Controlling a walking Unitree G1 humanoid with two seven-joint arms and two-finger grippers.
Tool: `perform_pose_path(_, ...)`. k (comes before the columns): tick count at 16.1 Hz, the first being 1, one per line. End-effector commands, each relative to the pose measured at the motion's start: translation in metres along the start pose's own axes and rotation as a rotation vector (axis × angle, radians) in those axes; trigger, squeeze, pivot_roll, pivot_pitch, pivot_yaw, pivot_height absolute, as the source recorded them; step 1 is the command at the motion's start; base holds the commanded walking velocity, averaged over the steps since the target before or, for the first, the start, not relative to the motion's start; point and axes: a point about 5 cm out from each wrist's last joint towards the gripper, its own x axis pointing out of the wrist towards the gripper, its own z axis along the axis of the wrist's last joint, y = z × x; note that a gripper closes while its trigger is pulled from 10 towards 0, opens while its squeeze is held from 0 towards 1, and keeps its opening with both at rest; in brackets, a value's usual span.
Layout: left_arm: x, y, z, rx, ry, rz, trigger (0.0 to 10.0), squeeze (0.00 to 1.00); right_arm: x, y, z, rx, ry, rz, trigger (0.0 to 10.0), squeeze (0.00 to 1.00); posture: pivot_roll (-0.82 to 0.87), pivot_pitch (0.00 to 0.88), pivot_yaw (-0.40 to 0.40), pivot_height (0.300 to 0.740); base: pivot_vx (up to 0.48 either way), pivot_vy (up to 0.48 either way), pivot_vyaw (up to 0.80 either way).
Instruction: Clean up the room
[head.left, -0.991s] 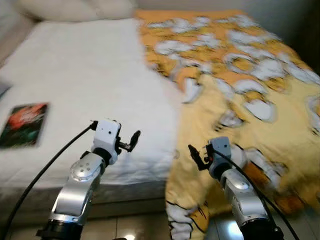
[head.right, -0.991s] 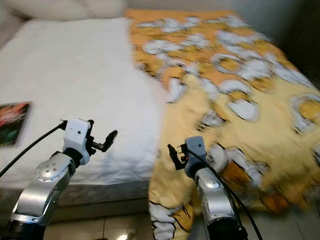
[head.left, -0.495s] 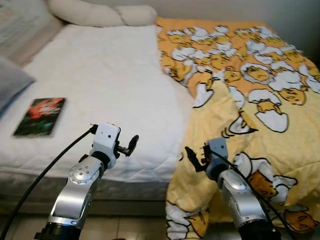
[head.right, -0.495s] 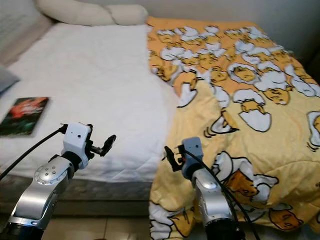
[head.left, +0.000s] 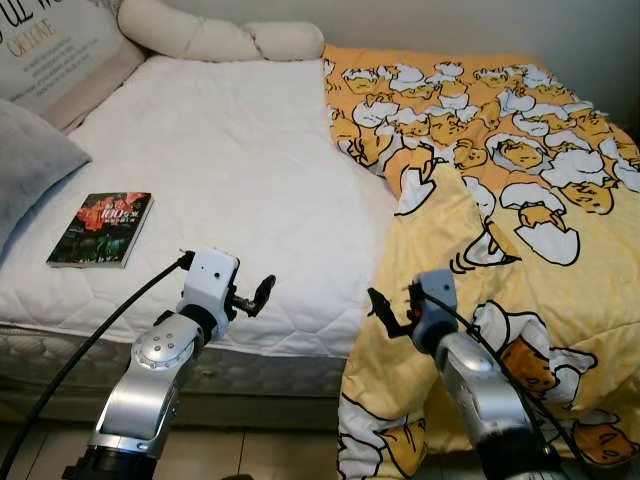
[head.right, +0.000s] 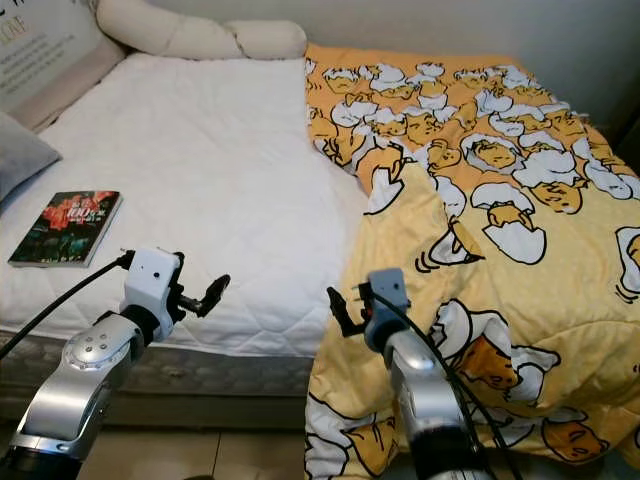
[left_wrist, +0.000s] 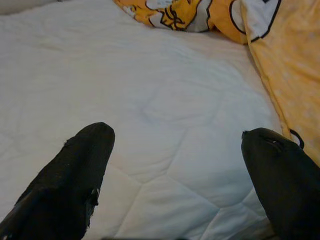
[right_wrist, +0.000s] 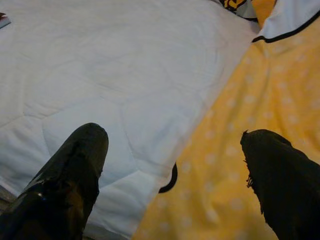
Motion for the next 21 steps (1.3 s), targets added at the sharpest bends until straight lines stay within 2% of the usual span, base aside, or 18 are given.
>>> perform_pose_path(1, -0.002, 0.000, 0.002, 0.019, 0.004, -0.019, 10.0, 0.00, 0.005, -0.001, 0.003, -0.026, 0.009, 0.003, 10.0, 1.00, 0.03, 0.000, -0.015, 0.740, 0.000, 0.000, 0.00)
perform_pose_path(4, -0.009, 0.000, 0.007, 0.072, 0.016, -0.111, 10.0, 0.00, 0.021, -0.007, 0.004, -0.065, 0.082, -0.039, 10.0, 1.00, 0.05, 0.041, -0.011, 0.740, 0.000, 0.000, 0.00)
perform_pose_path(6, -0.019, 0.000, 0.008, 0.130, 0.036, -0.205, 10.0, 0.00, 0.030, -0.014, 0.007, -0.072, 0.131, -0.099, 10.0, 1.00, 0.08, 0.093, -0.014, 0.740, 0.000, 0.000, 0.00)
perform_pose_path(7, -0.026, 0.001, 0.010, 0.170, 0.049, -0.244, 10.0, 0.00, 0.034, -0.016, 0.011, -0.068, 0.150, -0.115, 10.0, 0.95, 0.10, 0.120, -0.014, 0.740, 0.000, 0.000, 0.00)
perform_pose_path(8, -0.033, 0.003, 0.012, 0.205, 0.064, -0.281, 10.0, 0.00, 0.037, -0.019, 0.015, -0.085, 0.166, -0.135, 10.0, 0.00, 0.12, 0.144, -0.014, 0.740, 0.000, 0.000, 0.00)
perform_pose_path(11, -0.050, 0.006, 0.021, 0.253, 0.095, -0.343, 10.0, 0.00, 0.041, -0.025, 0.020, -0.068, 0.202, -0.179, 10.0, 0.00, 0.18, 0.214, -0.003, 0.740, 0.000, 0.000, 0.00)
perform_pose_path(14, -0.062, 0.002, 0.030, 0.271, 0.105, -0.388, 10.0, 0.00, 0.044, -0.022, 0.023, -0.040, 0.203, -0.179, 10.0, 0.00, 0.23, 0.249, 0.003, 0.740, 0.000, 0.000, 0.00)
perform_pose_path(15, -0.067, 0.001, 0.032, 0.274, 0.111, -0.397, 10.0, 0.00, 0.045, -0.020, 0.022, -0.106, 0.221, -0.181, 4.9, 0.00, 0.26, 0.270, 0.008, 0.740, 0.000, 0.000, 0.00)
perform_pose_path(16, -0.070, 0.001, 0.033, 0.275, 0.119, -0.404, 10.0, 0.00, 0.044, -0.020, 0.021, -0.158, 0.237, -0.190, 0.3, 0.00, 0.26, 0.277, 0.009, 0.740, 0.000, 0.000, 0.00)
perform_pose_path(21, -0.076, -0.003, 0.036, 0.270, 0.147, -0.415, 10.0, 0.00, 0.044, -0.018, 0.015, -0.243, 0.262, -0.176, 0.0, 0.00, 0.27, 0.279, 0.011, 0.740, 0.000, 0.000, 0.00)
